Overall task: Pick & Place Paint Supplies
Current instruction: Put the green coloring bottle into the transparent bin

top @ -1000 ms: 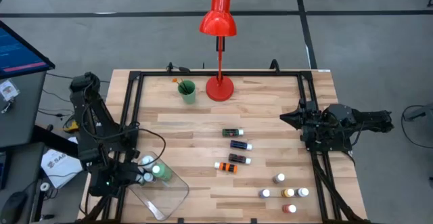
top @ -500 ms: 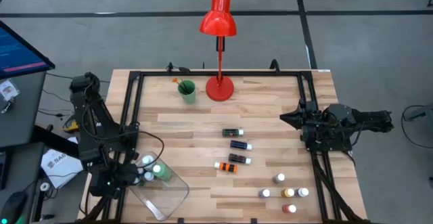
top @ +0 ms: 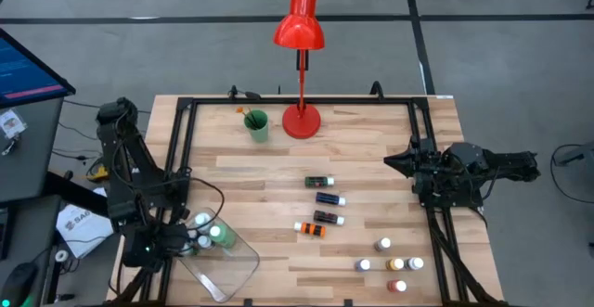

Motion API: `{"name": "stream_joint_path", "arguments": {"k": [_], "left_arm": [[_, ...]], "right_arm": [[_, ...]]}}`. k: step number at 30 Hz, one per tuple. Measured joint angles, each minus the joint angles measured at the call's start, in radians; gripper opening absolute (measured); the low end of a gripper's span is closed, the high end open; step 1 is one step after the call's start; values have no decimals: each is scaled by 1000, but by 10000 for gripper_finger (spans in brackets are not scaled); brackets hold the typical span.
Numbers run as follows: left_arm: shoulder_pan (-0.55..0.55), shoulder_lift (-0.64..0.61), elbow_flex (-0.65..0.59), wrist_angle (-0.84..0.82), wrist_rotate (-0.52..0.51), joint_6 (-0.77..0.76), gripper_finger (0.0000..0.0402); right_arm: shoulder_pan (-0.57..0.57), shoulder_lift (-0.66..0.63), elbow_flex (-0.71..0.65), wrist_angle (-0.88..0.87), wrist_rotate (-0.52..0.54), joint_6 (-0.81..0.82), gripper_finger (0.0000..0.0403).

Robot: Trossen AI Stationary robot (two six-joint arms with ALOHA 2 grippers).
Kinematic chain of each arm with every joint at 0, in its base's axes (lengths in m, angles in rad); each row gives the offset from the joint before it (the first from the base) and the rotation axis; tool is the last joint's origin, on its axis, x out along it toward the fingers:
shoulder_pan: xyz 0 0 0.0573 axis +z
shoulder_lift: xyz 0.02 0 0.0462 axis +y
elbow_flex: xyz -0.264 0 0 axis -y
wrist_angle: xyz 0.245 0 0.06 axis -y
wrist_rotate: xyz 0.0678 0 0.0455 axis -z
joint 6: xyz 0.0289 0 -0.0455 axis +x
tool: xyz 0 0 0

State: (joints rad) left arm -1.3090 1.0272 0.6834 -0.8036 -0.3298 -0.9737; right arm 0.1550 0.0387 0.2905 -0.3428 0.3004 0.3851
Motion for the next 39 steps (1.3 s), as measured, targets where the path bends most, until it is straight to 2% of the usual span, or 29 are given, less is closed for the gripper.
{"name": "stream_joint_path", "arguments": {"k": [4, 8, 16, 20, 23, 26, 29, 33, 36, 39], "left_arm": [[0, -36, 0, 2, 6, -1, 215], [2, -94, 1, 17, 6, -2, 217], [7, -290, 1, 218, -8, -17, 203], [36, -404, 1, 341, -155, -29, 194], [62, -484, 1, 405, -363, 51, 189], [100, -545, 1, 476, -600, 221, 188], [162, -573, 3, 559, -721, 414, 196], [309, -552, 3, 653, -762, 555, 217], [435, -515, 3, 688, -720, 553, 235], [572, -456, 3, 752, -634, 549, 246]], "right_arm": [[0, 0, 0, 0, 0, 0, 31], [0, 0, 0, 0, 0, 0, 32], [0, 0, 0, 0, 0, 0, 31], [0, 0, 0, 0, 0, 0, 33], [0, 0, 0, 0, 0, 0, 33], [0, 0, 0, 0, 0, 0, 32], [0, 0, 0, 0, 0, 0, 31], [0, 0, 0, 0, 0, 0, 33], [0, 0, 0, 0, 0, 0, 33], [0, 0, 0, 0, 0, 0, 31]]}}
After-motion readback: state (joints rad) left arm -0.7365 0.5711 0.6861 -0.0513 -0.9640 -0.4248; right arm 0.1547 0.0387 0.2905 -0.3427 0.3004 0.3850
